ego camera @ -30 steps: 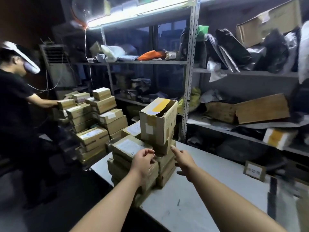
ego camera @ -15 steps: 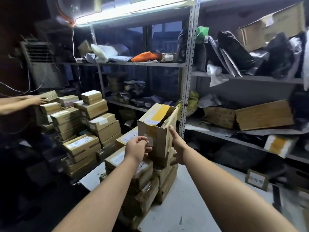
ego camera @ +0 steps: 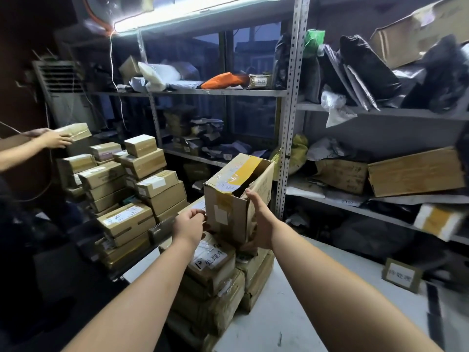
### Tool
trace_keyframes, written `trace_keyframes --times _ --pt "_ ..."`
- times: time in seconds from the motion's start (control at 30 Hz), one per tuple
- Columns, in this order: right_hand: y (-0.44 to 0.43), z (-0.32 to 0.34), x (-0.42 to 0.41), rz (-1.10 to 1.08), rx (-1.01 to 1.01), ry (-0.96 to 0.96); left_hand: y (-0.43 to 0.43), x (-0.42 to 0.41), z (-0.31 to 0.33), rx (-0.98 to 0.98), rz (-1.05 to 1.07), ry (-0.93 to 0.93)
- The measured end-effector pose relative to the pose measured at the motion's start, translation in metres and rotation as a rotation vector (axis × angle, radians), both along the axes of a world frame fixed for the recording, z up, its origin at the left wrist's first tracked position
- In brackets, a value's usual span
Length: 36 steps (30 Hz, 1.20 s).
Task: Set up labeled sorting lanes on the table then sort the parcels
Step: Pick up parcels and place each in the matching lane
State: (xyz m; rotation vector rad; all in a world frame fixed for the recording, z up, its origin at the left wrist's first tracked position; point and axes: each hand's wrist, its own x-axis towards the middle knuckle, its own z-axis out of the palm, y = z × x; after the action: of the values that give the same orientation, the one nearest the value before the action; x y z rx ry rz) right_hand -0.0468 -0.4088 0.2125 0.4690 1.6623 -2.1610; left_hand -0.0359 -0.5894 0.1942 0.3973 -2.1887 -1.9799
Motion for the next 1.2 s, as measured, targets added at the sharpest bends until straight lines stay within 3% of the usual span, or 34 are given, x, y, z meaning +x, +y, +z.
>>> trace_keyframes --times 0.27,0.53,0.8,1.03,1.2 --pt "0.014 -0.011 0.027 -0.145 -0.22 0.096 0.003 0.023 -0.001 0.007 -0.023 0.015" --pt "0.095 -0.026 0.082 -0.23 -0.466 0.129 0.062 0.044 -0.004 0.099 -0.154 0.032" --pt "0.18 -0.035 0.155 -0.18 -0.314 0.269 0.158 0.072 -0.012 0.281 -0.393 -0.117" --pt "0.24 -0.044 0.205 -0.323 -0.077 0.27 0.214 0.104 -0.014 0.226 -0.728 -0.316" --pt "0.279 -0.051 0.247 -0.346 -0.016 0.276 0.256 0.136 -0.013 0.209 -0.879 -0.334"
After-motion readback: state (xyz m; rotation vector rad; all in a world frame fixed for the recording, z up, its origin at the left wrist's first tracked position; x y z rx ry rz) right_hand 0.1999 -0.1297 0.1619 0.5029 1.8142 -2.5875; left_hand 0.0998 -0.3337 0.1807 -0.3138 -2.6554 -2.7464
